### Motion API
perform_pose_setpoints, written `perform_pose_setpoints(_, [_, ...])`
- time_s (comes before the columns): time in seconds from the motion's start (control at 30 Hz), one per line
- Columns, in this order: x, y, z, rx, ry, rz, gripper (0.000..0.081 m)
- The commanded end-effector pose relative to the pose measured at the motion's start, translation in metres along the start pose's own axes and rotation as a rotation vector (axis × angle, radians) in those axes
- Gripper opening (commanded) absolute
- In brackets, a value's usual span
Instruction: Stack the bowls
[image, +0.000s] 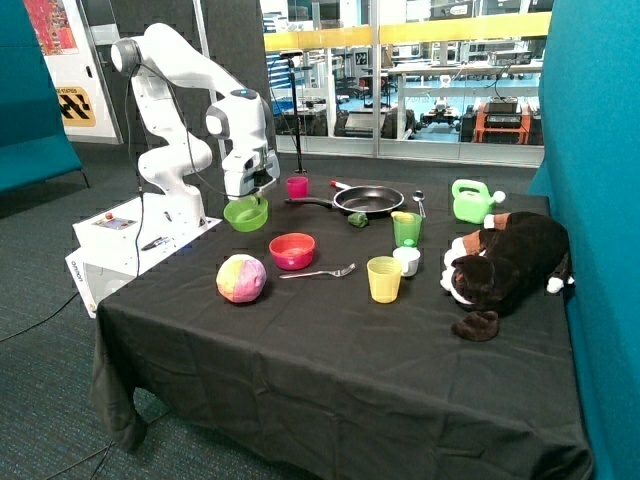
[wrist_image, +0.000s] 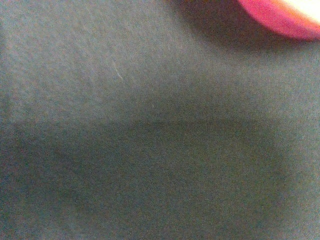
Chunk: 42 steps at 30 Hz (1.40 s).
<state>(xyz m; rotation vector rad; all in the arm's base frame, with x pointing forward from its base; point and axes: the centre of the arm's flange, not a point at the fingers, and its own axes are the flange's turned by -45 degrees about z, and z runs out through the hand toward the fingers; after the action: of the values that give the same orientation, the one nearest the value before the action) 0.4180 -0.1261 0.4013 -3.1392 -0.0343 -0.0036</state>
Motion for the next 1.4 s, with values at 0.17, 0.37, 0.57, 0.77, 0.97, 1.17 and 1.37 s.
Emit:
perform_pose_setpoints(0.17, [0.027, -0.011, -0.031, -0.0021, -0.0024, -0.052, 0.0000])
perform_pose_setpoints(0.37, [0.041, -0.016, -0.029, -0.0021, -0.0024, -0.078, 0.0000])
perform_pose_setpoints(0.57, [0.054, -0.017, -0.025, -0.0021, -0.0024, -0.082, 0.0000])
perform_pose_setpoints(0.77, [0.067, -0.014, -0.024, -0.0021, -0.0024, -0.085, 0.0000])
perform_pose_setpoints(0.97, [0.079, -0.011, -0.021, -0.0021, -0.0024, -0.086, 0.0000])
perform_pose_setpoints(1.17, [0.088, -0.007, -0.014, -0.0021, -0.0024, -0.086, 0.0000])
perform_pose_setpoints(1.37, [0.096, -0.002, -0.004, -0.0021, -0.0024, -0.080, 0.0000])
